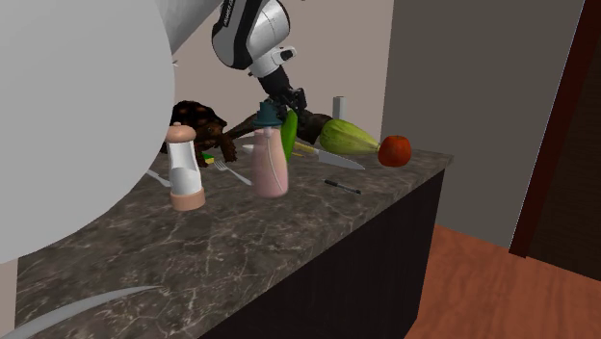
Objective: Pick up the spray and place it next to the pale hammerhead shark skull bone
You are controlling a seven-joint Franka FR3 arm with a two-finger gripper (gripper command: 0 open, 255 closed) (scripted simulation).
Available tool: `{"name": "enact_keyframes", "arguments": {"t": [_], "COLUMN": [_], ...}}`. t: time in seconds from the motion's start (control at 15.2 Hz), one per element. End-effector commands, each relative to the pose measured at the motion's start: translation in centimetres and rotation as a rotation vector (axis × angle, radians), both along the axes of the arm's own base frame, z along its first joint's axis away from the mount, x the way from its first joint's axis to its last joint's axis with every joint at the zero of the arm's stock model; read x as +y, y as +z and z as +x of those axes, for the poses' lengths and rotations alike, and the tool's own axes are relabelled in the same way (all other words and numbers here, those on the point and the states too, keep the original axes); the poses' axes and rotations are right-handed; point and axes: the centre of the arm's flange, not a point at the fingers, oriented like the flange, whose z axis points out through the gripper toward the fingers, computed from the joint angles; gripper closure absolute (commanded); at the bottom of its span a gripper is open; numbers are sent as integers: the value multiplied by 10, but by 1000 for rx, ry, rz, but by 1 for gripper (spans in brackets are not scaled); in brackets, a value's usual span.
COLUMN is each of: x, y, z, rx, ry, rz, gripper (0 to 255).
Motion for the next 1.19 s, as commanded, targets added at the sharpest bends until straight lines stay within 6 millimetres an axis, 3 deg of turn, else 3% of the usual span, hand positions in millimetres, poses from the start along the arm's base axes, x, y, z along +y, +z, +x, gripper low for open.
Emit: {"name": "enact_keyframes", "arguments": {"t": [0.0, 0.13, 0.2, 0.53, 0.79, 1.12], "x": [0, 0, 0, 0, 13, 13], "y": [0, 0, 0, 0, 43, 43], "z": [0, 0, 0, 0, -22, -22], "rx": [0, 0, 0, 0, 0, 0], "ry": [0, 0, 0, 0, 0, 0], "rz": [0, 0, 0, 0, 0, 0], "gripper": [255, 255, 0, 0, 0, 0]}}
